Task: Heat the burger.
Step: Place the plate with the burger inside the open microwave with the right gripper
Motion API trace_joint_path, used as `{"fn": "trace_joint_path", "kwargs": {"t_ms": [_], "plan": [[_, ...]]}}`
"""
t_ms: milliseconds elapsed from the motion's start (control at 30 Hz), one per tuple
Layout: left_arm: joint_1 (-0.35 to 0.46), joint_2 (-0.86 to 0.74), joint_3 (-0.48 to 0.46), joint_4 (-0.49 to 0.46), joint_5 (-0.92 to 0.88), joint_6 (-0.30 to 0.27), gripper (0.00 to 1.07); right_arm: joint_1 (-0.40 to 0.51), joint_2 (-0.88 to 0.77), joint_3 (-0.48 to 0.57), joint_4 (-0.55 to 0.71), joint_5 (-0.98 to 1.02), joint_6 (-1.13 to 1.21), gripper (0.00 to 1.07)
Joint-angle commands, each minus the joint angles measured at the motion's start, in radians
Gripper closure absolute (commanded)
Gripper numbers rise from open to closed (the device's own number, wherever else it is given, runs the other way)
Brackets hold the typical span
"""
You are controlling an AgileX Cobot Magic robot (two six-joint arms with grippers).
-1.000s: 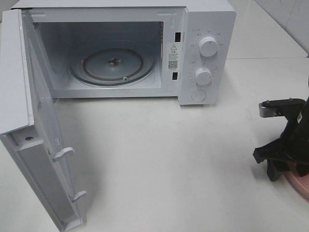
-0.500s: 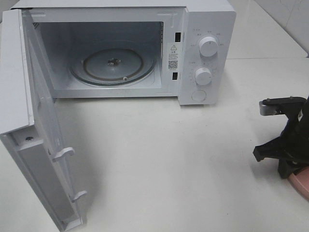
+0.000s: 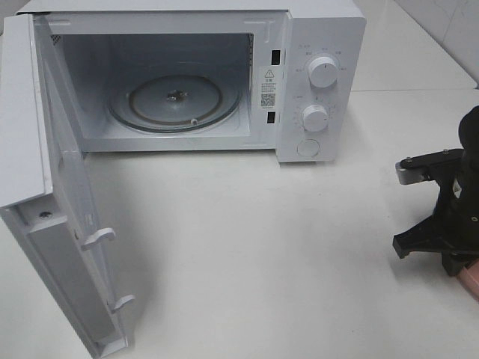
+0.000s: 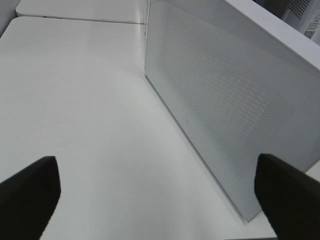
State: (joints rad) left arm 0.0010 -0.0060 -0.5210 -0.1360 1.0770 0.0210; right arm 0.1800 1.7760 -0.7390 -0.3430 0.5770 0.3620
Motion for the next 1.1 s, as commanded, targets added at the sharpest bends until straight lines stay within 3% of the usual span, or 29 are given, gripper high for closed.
{"fn": "trace_joint_path", "kwargs": {"t_ms": [33,600,1100], "plan": [[0.000,-0.015,0.004,0.000,-0.008,0.002,0.09,0.025,-0.001,0.007,-0.064,0.022,0.065,1.07],[0.000,-0.015,0.004,0.000,-0.008,0.002,0.09,0.192,-0.004,0.007,-0.319,0.177,0.363,1.07],[0.000,-0.015,0.004,0.000,-0.008,0.002,0.09,0.291,-0.078,0.008,-0.337,0.235,0.391,1.07]]}}
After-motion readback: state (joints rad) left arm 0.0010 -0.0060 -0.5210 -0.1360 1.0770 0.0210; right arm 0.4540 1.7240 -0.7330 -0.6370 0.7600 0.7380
